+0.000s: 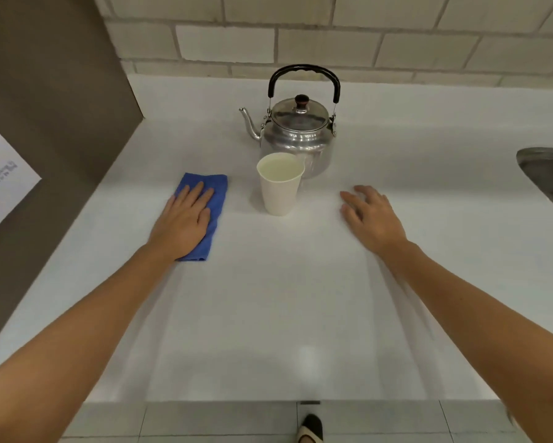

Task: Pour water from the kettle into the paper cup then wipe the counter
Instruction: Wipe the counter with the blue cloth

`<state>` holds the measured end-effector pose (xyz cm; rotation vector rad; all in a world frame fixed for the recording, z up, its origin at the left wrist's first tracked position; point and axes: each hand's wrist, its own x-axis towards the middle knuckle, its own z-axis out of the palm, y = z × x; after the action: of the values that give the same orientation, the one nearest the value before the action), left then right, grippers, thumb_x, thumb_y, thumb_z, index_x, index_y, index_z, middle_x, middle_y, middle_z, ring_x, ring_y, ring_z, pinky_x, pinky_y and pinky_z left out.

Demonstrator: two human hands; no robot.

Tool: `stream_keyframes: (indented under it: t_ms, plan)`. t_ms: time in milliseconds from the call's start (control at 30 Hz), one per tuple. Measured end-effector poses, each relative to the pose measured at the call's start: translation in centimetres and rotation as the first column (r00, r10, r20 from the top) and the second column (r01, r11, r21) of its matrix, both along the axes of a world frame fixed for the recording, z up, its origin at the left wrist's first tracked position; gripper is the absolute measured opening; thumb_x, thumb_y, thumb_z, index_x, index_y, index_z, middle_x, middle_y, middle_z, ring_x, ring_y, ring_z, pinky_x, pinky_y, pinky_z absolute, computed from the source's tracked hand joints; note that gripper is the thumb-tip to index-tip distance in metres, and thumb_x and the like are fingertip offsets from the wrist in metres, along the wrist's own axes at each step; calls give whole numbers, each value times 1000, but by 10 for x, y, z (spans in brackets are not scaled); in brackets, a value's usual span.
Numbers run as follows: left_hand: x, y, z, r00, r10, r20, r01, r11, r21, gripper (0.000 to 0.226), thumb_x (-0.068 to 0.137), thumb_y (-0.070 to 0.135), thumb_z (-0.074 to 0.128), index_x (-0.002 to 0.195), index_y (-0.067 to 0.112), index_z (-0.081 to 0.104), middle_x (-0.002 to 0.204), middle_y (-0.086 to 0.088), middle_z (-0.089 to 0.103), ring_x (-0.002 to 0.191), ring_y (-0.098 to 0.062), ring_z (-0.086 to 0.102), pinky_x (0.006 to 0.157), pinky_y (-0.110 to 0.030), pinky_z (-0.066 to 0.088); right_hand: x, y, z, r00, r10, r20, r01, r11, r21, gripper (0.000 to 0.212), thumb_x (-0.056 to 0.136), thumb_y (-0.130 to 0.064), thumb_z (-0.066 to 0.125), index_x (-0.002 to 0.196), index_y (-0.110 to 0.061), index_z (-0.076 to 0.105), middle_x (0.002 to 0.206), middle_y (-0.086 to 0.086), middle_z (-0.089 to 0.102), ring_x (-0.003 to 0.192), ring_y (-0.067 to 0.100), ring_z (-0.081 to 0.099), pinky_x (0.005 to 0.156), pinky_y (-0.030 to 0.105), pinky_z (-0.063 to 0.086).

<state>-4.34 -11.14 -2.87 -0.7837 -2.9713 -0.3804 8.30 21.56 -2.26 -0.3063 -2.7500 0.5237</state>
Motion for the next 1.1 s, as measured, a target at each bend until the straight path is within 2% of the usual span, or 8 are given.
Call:
stream_keyframes:
  t_ms: [100,267,367,467,567,800,900,1100]
  plan:
    - [6,-23,4,985,170,18,-170,985,-8,47,97,21,27,143,12,23,155,-14,18,142,-32,15,115,-46,13,1,-2,1,1000,-5,17,5,1000,-10,33,95,-24,44,126,-16,55,137,16,44,129,31,35,108,38,27]
    - [88,46,-3,923,379,60,-379,925,-16,54,95,25,22,145,8,9,156,-17,7,143,-36,4,117,-47,3,3,-3,4,999,-6,49,9,999,-45,34,97,-22,39,128,-13,51,139,20,40,135,33,27,114,37,21]
    - [159,105,-5,940,340,32,-341,940,13,58,90,25,22,144,6,9,155,-19,7,142,-39,5,116,-49,4,4,-3,6,997,10,70,-9,1000,-13,36,98,-18,37,131,-9,47,138,24,39,134,36,27,114,39,21]
    - [210,167,-4,989,135,67,-138,989,51,57,95,28,21,144,7,2,156,-17,-1,143,-37,-4,116,-48,-2,6,-3,10,995,33,96,-28,998,-55,39,98,-20,35,135,-9,41,143,25,33,136,35,25,114,44,22]
    - [213,175,-4,997,-1,80,-1,1000,22,55,96,29,19,145,11,1,157,-12,-3,144,-31,-6,117,-44,-5,9,3,15,994,62,93,-54,995,-86,40,99,-21,33,138,-11,38,145,23,29,137,35,22,115,46,21]
    - [176,146,-9,979,199,38,-200,980,17,54,96,29,20,145,11,6,157,-11,4,144,-30,2,117,-43,1,28,68,19,978,-97,187,88,995,52,41,98,-26,29,138,-16,35,149,14,29,140,32,16,114,48,15]
    - [183,203,-11,975,219,46,-220,975,27,57,95,29,20,144,7,3,157,-15,3,144,-35,1,117,-46,1,32,93,20,967,-130,221,122,991,47,43,99,-28,26,140,-18,31,151,12,25,141,31,12,116,48,11]
    - [133,339,2,988,85,127,-94,993,70,55,95,25,27,144,7,10,156,-14,9,143,-34,5,118,-47,3,39,127,8,966,-155,205,150,988,41,41,98,-26,30,138,-19,36,149,13,30,139,30,20,113,47,18]
